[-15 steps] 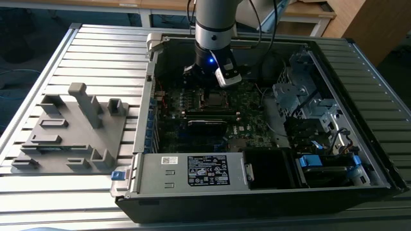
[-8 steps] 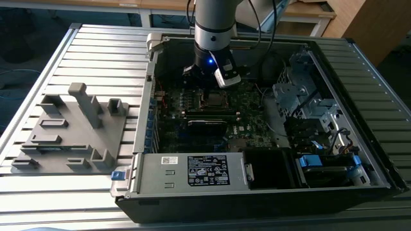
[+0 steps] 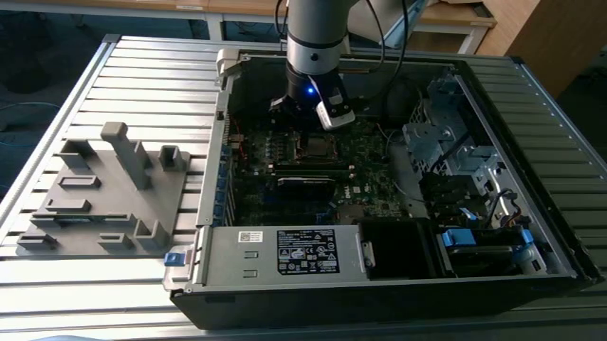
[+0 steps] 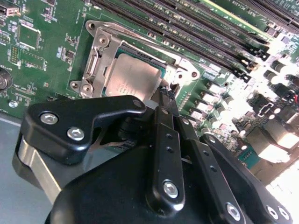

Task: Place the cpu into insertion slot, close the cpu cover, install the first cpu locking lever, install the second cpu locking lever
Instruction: 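Close the cpu cover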

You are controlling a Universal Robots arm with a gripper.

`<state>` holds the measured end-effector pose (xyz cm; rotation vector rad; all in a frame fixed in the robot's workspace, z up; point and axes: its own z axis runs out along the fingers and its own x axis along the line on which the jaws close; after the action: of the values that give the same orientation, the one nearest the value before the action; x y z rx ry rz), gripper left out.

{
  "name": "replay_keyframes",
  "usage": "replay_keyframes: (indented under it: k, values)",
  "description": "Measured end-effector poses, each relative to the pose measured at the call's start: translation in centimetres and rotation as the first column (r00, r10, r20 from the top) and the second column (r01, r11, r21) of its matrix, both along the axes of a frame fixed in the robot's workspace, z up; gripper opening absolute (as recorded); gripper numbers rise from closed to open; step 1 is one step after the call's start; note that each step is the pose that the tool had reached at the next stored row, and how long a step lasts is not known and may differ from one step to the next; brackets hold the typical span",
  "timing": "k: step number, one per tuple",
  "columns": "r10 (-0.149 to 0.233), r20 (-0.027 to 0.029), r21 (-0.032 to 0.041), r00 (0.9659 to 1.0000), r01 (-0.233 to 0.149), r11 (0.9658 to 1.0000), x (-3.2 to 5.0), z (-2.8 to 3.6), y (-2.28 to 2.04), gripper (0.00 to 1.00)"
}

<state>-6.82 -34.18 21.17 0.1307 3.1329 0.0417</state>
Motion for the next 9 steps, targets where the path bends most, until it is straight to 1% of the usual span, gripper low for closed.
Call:
replay_keyframes:
  k: [4, 9]
  values:
    - [0.000, 0.0000, 0.0000, 1.0000, 0.000, 1.0000, 0.00, -0.20, 0.00, 0.10]
    - [0.000, -0.0001, -0.0001, 1.0000, 0.000, 1.0000, -0.01, -0.22, 0.00, 0.10]
